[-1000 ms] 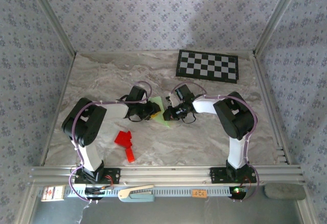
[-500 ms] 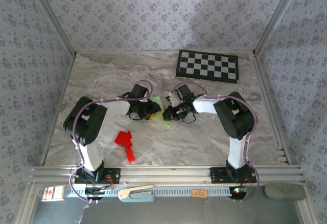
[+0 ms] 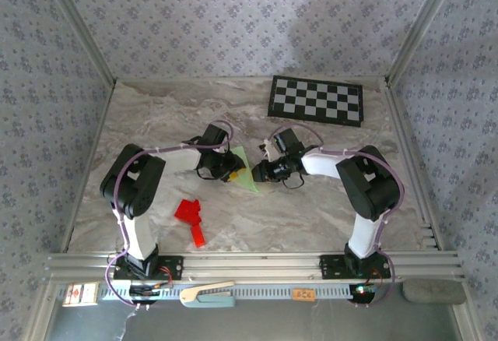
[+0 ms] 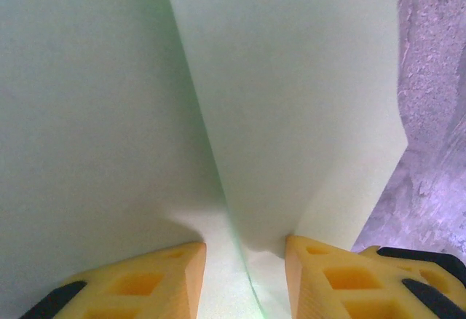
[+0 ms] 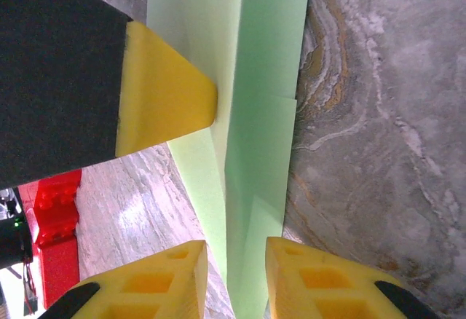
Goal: Fold a paper plane with a square sheet of paper (pick it up from the middle)
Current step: Fourth fold the wing at the center of the table.
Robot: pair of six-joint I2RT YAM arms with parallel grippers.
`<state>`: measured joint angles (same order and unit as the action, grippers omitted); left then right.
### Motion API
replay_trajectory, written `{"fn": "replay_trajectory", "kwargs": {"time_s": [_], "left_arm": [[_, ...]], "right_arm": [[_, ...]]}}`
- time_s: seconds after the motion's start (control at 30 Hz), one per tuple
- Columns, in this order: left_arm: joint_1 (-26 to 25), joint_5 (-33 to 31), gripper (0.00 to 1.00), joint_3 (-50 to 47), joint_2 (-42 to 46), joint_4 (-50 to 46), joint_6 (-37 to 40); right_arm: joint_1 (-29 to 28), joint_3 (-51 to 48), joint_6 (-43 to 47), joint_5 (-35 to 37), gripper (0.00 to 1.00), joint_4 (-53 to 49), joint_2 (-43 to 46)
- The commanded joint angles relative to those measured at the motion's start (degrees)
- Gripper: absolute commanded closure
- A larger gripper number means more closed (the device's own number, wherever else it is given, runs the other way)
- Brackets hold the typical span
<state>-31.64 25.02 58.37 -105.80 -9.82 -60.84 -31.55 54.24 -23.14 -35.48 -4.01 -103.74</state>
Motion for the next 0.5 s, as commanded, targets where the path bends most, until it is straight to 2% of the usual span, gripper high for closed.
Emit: {"fn": "replay_trajectory", "kwargs": {"time_s": [0.0,0.47], "left_arm": [[-0.4,-4.2,0.64,-1.1,-4.1,-6.3,-0.6],[-0.6,-4.1,0.64,-0.5,-5.1,-8.4,0.4]], "right_arm": [[-0.7,-1.0,-0.3,2.1,0.71,-0.5,1.0],[-2.8,0.5,1.6,4.9,0.77,-4.1,-0.4]]}}
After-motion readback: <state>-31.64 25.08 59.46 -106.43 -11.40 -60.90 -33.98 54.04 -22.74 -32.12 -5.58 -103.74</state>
